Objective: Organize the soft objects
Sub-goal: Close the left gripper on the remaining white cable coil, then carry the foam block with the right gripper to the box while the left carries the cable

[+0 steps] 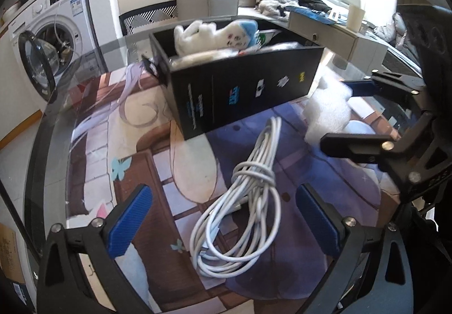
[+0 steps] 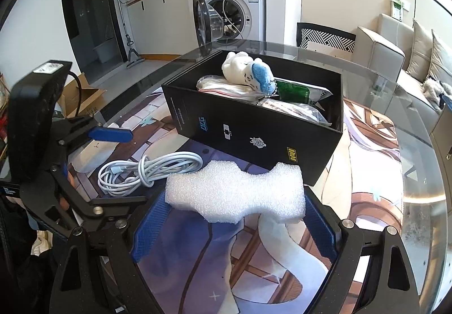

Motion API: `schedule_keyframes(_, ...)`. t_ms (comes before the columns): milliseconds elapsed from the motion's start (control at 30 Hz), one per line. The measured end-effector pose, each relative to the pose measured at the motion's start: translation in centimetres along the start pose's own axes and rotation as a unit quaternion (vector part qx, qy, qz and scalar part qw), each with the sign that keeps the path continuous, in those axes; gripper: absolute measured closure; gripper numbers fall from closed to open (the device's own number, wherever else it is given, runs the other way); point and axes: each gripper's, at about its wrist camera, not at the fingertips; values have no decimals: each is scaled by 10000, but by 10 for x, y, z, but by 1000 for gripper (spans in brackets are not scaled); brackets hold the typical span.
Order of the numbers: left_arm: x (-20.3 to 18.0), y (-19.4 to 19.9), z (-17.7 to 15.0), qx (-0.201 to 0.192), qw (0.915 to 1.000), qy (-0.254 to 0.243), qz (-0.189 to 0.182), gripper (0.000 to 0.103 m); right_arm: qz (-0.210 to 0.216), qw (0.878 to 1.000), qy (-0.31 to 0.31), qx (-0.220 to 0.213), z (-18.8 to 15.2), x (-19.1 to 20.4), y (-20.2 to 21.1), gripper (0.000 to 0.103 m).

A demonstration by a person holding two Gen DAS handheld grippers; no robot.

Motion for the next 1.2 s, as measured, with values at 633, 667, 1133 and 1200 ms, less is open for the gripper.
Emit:
schedule_keyframes(633,4,11,3,-98,9982,216,-555,75,35,9998,-120,-177,1,-5,8,12)
schedule_keyframes(667,4,12,3,-95,9980,227,-579,75,25,9997,-119,-191,1,-5,8,12)
schedule_keyframes(1133,11,38,14,-405,9935,490,-940,75,-40,9987,-110,-498,2,-7,27,12)
schedule_keyframes(1200,13,44,16,-498,9920,569,-1010,75,-58,9983,-99,-575,3,-7,31,12)
Point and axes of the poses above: each gripper's, at about its wrist camera, not at the fingertips, and y roughly against the way its jaws point, x to its left, z to its top, and after that the axes turned 14 degrees about y, right-handed
